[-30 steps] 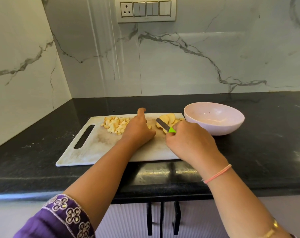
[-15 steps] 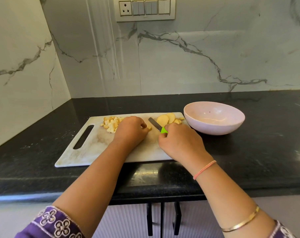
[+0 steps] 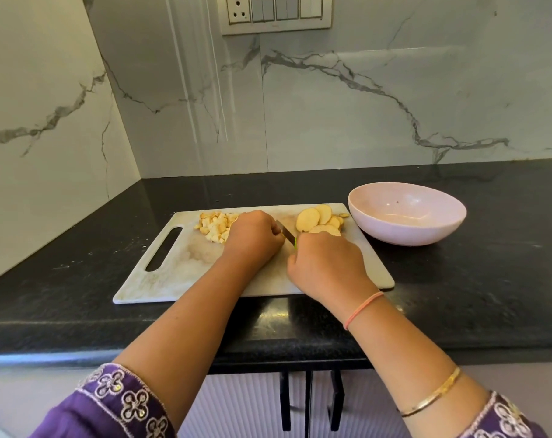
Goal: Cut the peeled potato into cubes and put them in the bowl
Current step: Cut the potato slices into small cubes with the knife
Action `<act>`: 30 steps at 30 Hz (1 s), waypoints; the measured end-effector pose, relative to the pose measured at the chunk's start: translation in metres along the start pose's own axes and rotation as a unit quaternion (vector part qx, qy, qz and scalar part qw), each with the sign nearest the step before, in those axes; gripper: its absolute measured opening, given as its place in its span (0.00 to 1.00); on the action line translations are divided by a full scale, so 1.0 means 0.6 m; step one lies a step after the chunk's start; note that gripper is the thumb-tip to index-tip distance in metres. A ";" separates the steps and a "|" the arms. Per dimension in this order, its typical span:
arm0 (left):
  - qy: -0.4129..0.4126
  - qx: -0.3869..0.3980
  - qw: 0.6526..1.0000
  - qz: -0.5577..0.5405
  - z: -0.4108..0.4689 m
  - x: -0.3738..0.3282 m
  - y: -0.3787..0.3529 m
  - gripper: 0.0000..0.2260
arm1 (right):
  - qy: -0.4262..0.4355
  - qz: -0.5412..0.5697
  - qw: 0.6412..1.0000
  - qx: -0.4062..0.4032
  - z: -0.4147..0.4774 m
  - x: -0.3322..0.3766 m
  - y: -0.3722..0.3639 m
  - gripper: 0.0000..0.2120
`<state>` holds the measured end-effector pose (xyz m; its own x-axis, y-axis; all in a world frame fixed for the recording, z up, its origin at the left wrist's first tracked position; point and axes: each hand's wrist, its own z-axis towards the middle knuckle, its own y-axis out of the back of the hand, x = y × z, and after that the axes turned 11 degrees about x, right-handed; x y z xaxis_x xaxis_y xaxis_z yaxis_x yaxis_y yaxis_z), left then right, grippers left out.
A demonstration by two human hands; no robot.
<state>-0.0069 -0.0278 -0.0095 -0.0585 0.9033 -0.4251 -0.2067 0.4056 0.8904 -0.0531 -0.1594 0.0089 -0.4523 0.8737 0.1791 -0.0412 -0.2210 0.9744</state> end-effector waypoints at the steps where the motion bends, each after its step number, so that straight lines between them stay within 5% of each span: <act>1: 0.003 0.002 1.000 -0.002 0.000 -0.001 -0.001 0.08 | 0.004 -0.004 1.000 0.004 -0.005 0.002 -0.001 0.09; 12: -0.007 0.005 1.000 -0.019 -0.007 0.012 -0.003 0.10 | -0.006 0.003 0.999 0.042 -0.061 -0.018 0.040 0.13; 18: 0.014 0.001 0.996 -0.084 -0.007 0.028 0.001 0.17 | -0.017 0.055 0.998 -0.021 -0.052 -0.011 0.048 0.09; 24: 0.007 -0.018 0.999 -0.043 -0.011 0.015 -0.001 0.05 | -0.023 0.054 0.998 -0.010 -0.009 0.006 0.023 0.11; 30: 0.042 -0.016 0.998 -0.038 -0.003 0.013 0.003 0.07 | -0.016 0.032 0.999 -0.003 0.007 0.018 0.001 0.12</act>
<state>-0.0094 -0.0204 -0.0115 -0.1235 0.8548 -0.5041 -0.2445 0.4661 0.8503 -0.0540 -0.1484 0.0121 -0.4254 0.8712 0.2450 -0.0179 -0.2788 0.9602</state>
